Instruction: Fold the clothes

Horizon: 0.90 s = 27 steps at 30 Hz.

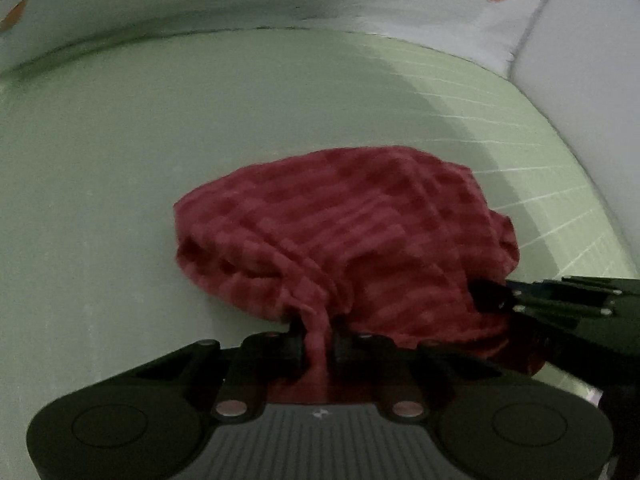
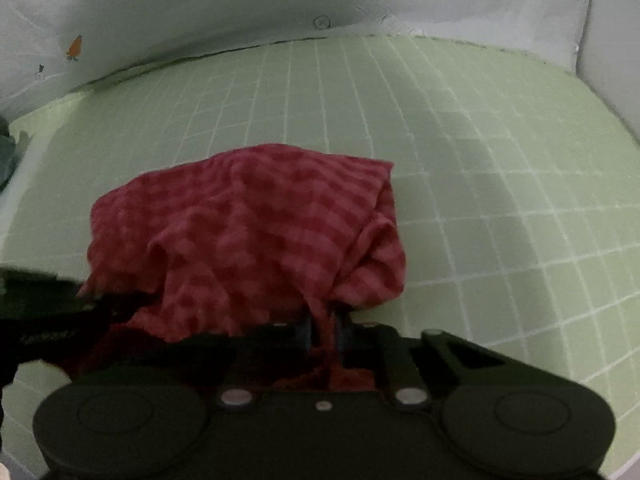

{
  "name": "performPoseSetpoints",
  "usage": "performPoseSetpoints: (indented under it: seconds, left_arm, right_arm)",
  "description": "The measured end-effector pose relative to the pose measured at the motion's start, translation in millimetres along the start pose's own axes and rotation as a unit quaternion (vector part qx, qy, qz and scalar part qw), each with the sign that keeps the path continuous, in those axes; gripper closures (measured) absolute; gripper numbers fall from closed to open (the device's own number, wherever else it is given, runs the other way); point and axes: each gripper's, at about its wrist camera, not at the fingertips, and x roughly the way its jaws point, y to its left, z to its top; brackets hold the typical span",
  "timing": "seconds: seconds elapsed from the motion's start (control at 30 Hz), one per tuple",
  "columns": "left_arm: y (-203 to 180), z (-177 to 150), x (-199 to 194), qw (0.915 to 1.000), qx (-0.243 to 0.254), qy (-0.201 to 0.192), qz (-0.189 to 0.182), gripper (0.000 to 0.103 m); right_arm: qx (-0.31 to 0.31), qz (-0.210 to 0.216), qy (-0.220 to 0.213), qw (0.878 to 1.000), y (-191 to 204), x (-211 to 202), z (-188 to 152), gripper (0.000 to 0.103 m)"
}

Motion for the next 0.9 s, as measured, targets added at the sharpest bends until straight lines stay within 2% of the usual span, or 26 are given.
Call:
performPoseSetpoints:
  seconds: [0.17, 0.3, 0.47, 0.67, 0.8, 0.9]
  left_arm:
    - [-40, 42, 14, 0.9984, 0.049, -0.021, -0.021, 0.093]
    - [-85, 87, 42, 0.9964, 0.070, -0.039, -0.029, 0.093]
    - [-157, 136, 97, 0.9956, 0.083, -0.039, -0.018, 0.092]
    - [-224, 202, 166, 0.9927, 0.110, -0.046, -0.019, 0.092]
    - [-252, 245, 206, 0.9922, 0.111, -0.051, -0.023, 0.092]
    - [-263, 265, 224, 0.9910, 0.118, -0.059, -0.019, 0.090]
  right_arm:
    - [-0.003, -0.036, -0.030, 0.999, -41, -9, 17, 0.098]
    - [0.016, -0.056, -0.046, 0.997, -106, 0, 44, 0.098]
    - [0.039, -0.063, -0.048, 0.996, -199, 27, 80, 0.098]
    - [0.026, -0.076, -0.065, 0.995, -304, 72, 137, 0.098]
    - [0.011, -0.097, -0.078, 0.992, -357, 105, 182, 0.098]
    - [0.018, -0.107, -0.082, 0.991, -382, 123, 204, 0.096]
